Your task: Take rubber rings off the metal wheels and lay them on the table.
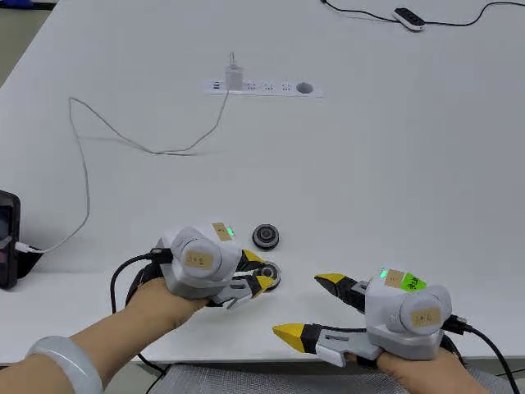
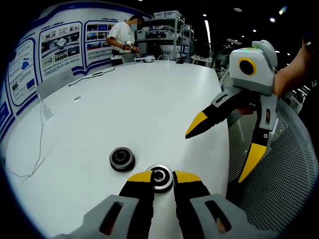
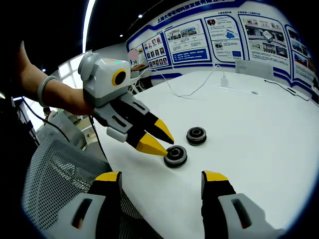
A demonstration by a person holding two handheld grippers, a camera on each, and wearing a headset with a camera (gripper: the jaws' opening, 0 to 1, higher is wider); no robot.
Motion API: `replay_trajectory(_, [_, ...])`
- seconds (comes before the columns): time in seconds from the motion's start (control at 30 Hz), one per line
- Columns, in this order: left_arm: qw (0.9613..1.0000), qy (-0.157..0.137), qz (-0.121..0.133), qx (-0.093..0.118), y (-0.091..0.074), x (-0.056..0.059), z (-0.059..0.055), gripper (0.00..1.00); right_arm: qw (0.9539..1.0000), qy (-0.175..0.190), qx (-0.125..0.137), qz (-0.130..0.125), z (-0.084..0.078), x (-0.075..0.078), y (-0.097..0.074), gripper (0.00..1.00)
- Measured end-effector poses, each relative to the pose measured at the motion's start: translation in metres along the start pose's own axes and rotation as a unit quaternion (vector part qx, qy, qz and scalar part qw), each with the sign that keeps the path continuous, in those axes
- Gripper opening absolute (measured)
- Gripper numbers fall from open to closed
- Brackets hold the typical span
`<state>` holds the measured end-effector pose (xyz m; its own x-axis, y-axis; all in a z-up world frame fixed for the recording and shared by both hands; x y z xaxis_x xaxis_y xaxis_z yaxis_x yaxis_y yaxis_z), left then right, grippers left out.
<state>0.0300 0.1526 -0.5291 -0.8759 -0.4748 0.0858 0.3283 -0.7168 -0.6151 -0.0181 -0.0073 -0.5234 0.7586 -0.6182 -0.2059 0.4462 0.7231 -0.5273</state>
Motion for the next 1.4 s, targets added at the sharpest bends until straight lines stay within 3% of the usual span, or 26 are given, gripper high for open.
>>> replay_trajectory(0.7, [0.9998, 0.004, 0.008, -0.016, 0.012, -0.005, -0.004, 0.13, 1.0, 0.007, 0.001, 0.001, -0.001, 0.002, 0.003, 0.65])
replay_trajectory(1.4, [0.9972, 0.068, 0.007, -0.03, 0.014, -0.004, -0.001, 0.13, 0.9999, 0.015, 0.003, 0.005, -0.002, 0.004, 0.006, 0.64])
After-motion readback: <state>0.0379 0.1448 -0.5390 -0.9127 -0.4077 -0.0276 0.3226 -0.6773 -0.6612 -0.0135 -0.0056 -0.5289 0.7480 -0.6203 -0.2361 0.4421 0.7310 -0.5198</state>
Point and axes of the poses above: the centre of the closed fingertips' face, and the gripper's own axes: y roughly forward along the fingers, x roughly to its right, z roughly out of its top, the point moved 9 cm from there along -y, roughly backward along the fingers, and after that the axes turned 2 degrees about -z, right-handed, at the moved point
